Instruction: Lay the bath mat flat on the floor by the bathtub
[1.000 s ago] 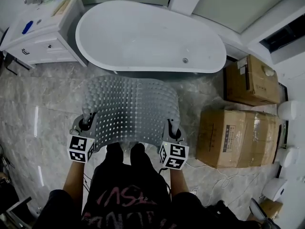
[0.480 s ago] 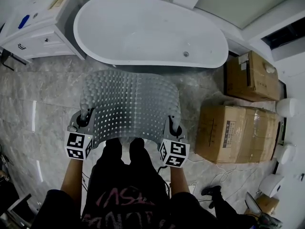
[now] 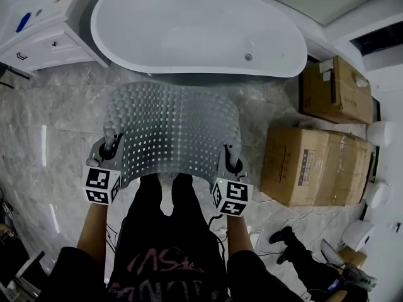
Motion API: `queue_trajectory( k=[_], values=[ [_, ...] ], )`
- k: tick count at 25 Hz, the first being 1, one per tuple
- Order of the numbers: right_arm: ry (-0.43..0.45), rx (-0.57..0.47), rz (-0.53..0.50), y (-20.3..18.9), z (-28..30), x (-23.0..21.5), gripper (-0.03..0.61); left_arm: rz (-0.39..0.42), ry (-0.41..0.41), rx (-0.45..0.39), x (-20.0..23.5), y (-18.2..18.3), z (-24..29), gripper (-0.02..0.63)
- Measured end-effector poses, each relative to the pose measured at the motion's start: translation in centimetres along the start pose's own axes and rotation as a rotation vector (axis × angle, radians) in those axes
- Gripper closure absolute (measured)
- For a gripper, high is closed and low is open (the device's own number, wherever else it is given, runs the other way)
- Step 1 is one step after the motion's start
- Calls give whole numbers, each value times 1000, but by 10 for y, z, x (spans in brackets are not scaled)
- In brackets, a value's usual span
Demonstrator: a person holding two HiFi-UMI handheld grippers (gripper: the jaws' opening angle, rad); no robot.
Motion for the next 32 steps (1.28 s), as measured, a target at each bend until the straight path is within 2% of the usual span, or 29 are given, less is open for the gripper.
queue_trajectory(
  k=[10, 14, 32],
  values=[
    [4, 23, -23, -14, 19, 1, 526, -3, -27, 37, 4, -20, 22, 594],
    [2, 18, -17, -22, 24, 3, 526, -3, -32, 21, 3, -27, 31, 594],
    [10, 43, -11, -63, 56, 6, 526, -13, -28, 59, 8, -74, 66, 594]
  ],
)
Point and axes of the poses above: the fingertips, and each gripper's own axes: z forward along the fingers, x to its left, y out of its top, the point moved 6 cm from there along -z, backward along the fingers, and after that the axes turned 3 degrees about -z, right-handed, at the moved point
